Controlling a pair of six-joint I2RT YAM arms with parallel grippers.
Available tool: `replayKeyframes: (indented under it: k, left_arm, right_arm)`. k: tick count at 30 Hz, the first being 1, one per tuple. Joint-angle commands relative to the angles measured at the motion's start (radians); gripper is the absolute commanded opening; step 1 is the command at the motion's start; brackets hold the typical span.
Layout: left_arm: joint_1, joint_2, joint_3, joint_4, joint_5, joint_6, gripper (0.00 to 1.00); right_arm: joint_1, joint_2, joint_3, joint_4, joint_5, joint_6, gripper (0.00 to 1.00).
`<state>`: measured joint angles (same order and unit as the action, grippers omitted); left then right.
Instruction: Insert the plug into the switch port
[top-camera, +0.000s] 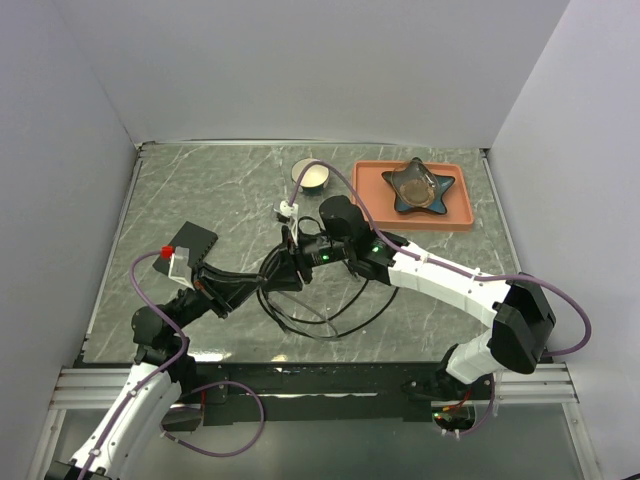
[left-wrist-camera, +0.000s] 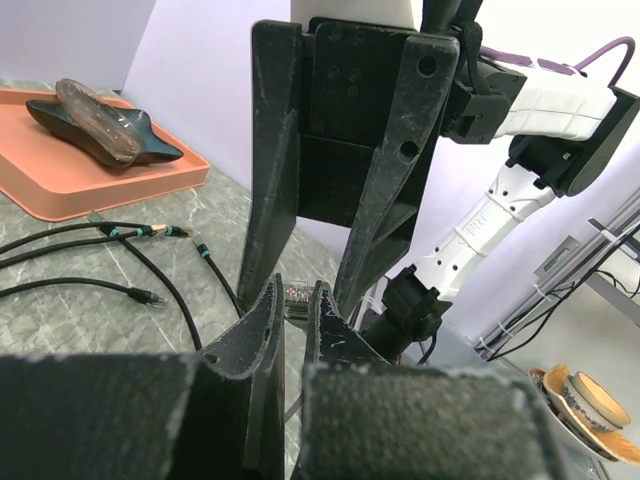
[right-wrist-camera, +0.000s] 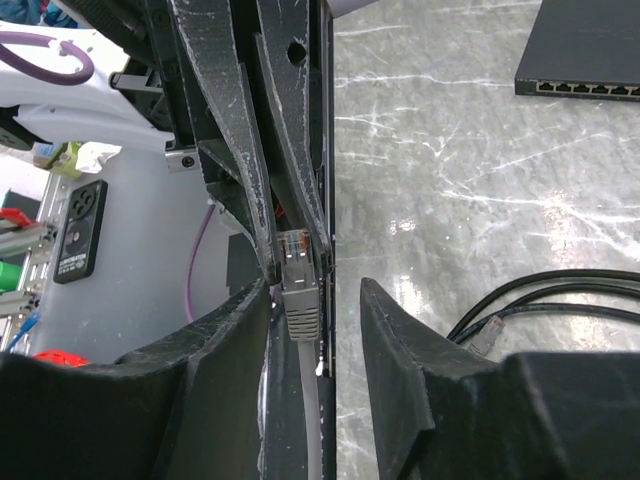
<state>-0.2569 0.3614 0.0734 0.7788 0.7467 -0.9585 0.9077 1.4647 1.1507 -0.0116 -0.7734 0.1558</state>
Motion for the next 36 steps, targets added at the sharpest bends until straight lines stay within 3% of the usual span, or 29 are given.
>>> replayKeyframes:
  k: [1,5,10,13,16,17,20,22,29,33,36]
  left_arm:
    - [-0.004,-0.018,0.045,0.027,-0.006,0.014,0.01]
    - [-0.005,-0.016,0.045,0.028,-0.006,0.015,0.01]
    - [-0.008,-0.006,0.046,0.027,-0.003,0.017,0.01]
    - [-0.010,-0.004,0.052,0.008,-0.006,0.026,0.02]
    - [-0.010,-0.012,0.068,-0.047,-0.026,0.041,0.20]
    - [-0.010,-0.015,0.072,-0.067,-0.035,0.046,0.47]
    - [-0.010,-0.035,0.104,-0.202,-0.102,0.075,0.84]
    - [-0.010,-0.055,0.144,-0.350,-0.198,0.098,0.97]
    - [-0.010,-0.073,0.287,-0.712,-0.493,0.095,0.96]
    - [-0.010,-0.047,0.304,-0.766,-0.543,0.078,0.96]
    - [-0.010,-0.010,0.315,-0.805,-0.567,0.069,0.96]
  right_arm:
    - [0.007,-0.024,-0.016,0.028,-0.017,-0.012,0.46]
    - [0.007,-0.023,-0.022,0.030,-0.018,-0.007,0.33]
    - [0.007,-0.026,-0.019,0.041,-0.001,0.008,0.00]
    - [0.005,-0.032,-0.014,0.036,0.025,0.011,0.00]
    - [0.007,-0.041,-0.009,0.018,0.046,0.004,0.00]
    - [0.005,-0.043,-0.009,0.016,0.062,-0.004,0.00]
    - [0.007,-0.063,-0.008,-0.033,0.115,-0.021,0.00]
    - [0.010,-0.082,-0.006,-0.071,0.154,-0.033,0.00]
    - [0.103,-0.158,-0.019,-0.192,0.543,-0.146,0.00]
    - [0.213,-0.197,-0.054,-0.177,0.873,-0.237,0.00]
    - [0.311,-0.230,-0.115,-0.105,1.037,-0.321,0.00]
